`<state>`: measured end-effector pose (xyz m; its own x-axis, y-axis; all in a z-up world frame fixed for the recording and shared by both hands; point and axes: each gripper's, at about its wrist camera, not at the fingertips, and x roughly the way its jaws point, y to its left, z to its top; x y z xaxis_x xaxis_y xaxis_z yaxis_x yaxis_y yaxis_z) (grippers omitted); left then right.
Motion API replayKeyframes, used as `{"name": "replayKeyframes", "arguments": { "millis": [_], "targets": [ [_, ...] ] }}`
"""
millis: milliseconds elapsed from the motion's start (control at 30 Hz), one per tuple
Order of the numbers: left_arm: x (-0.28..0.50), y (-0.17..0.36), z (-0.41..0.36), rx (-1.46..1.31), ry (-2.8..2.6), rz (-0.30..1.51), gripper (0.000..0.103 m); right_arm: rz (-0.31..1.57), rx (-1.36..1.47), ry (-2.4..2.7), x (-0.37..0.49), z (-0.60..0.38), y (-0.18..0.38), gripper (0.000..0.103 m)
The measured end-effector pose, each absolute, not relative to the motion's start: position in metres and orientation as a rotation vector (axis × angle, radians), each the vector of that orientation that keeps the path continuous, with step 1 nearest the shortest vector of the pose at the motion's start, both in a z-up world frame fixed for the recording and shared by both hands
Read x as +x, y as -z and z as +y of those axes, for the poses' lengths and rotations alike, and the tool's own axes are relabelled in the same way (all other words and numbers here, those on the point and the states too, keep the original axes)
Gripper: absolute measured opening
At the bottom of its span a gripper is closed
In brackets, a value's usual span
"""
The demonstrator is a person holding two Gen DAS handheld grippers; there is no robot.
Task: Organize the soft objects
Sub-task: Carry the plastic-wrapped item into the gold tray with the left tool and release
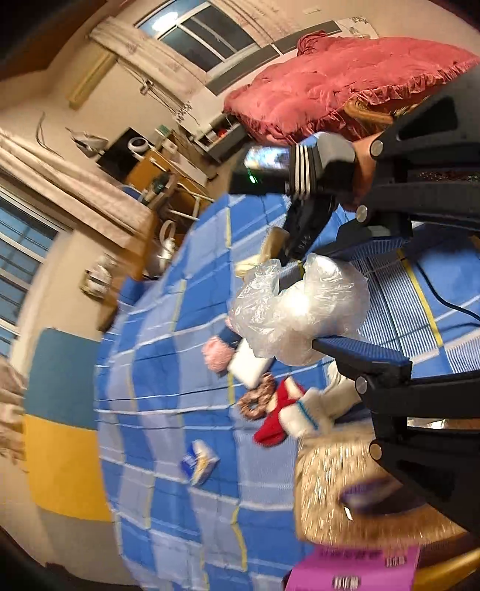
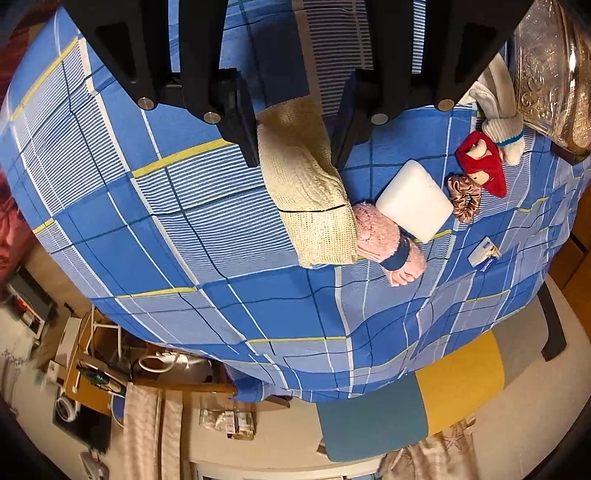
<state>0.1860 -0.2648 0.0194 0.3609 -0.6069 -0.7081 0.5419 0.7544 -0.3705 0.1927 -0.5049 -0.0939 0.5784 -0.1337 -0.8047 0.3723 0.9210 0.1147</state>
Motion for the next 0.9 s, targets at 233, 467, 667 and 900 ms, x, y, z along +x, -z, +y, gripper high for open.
{"name": "replayKeyframes", "arguments": {
  "millis": [233, 467, 667, 900],
  "targets": [
    [0.174, -0.052, -0.211, -0.073, 0.723, 0.840, 0.040, 0.867, 0.226, 0.299, 0.189, -0.493, 0.087, 0.039],
    [0.179, -0.062, -0.137, -0.101, 0.621, 0.780, 0.040, 0.815, 0.214, 0.283, 0.185, -0.482, 0.080, 0.039],
    [0.192, -0.050, -0.055, -0.177, 0.456, 0.781, 0.040, 0.787, 0.196, 0.295, 0.183, -0.480, 0.076, 0.039],
    [0.206, -0.016, 0.022, -0.246, 0.294, 0.827, 0.040, 0.729, 0.185, 0.335, 0.176, -0.482, 0.068, 0.039]
  ]
}}
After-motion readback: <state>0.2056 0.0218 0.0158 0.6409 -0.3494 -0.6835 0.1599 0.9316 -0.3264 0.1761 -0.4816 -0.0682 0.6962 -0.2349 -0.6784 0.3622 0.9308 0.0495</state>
